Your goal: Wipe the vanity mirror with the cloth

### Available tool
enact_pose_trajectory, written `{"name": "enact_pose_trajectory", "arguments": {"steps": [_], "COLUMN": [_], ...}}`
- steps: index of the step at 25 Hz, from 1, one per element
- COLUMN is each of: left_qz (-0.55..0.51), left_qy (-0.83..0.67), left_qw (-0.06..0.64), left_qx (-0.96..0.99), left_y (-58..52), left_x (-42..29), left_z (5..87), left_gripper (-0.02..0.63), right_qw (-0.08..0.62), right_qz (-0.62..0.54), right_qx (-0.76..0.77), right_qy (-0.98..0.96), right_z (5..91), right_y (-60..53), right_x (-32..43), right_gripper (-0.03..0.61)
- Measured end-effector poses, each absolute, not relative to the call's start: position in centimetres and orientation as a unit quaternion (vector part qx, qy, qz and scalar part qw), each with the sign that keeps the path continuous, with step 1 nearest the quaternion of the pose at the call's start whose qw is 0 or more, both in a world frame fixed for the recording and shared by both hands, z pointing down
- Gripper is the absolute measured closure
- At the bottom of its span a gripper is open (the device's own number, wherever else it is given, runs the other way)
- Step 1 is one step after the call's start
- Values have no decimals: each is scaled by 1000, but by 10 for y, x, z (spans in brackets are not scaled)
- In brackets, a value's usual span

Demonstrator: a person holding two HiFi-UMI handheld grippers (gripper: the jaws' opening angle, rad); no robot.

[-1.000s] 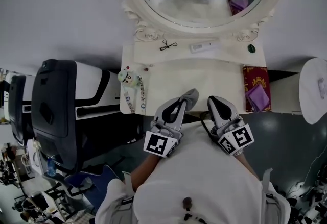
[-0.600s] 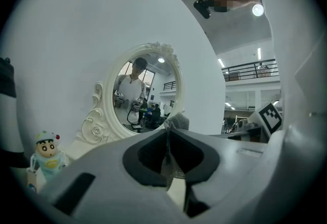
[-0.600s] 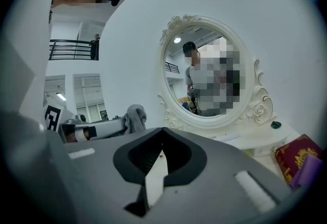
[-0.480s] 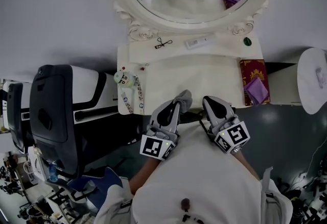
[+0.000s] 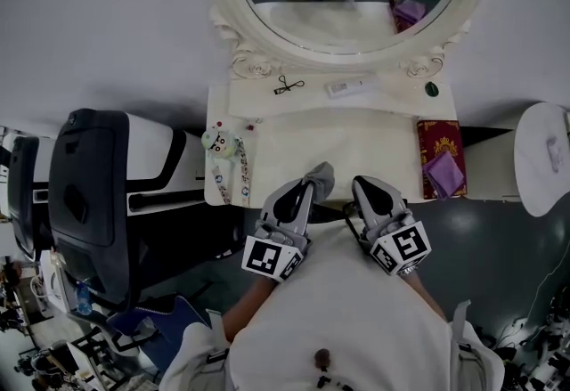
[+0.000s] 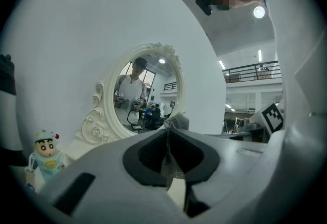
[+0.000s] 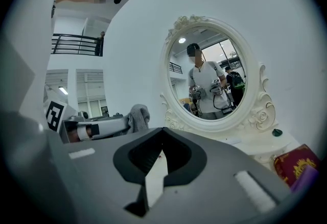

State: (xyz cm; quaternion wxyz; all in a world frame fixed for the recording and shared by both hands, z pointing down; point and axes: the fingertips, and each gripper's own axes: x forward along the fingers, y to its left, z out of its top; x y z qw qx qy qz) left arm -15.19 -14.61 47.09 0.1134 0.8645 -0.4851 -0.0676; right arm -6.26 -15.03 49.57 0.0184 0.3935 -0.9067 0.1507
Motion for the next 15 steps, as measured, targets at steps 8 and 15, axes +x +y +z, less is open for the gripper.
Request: {"name": "enact_pose_trajectory", "arguments": {"steps": [8,15], "left_qz": [-57,-60], "left_qy": [-496,-574], "left_qw": [103,128], "left_qx": [860,806], "left_y": [-143,-137], "left_x": [-152,-166], "left_z": [474,475], "left_gripper": [591,592], "right_qw": [18,42], "right_qz": [167,180], "right_qx": [372,288], "right_qy": [-913,-940], "right_z": [501,492], "right_y": [-155,-169], "right_x": [-66,-75], "right_gripper": [571,571]}}
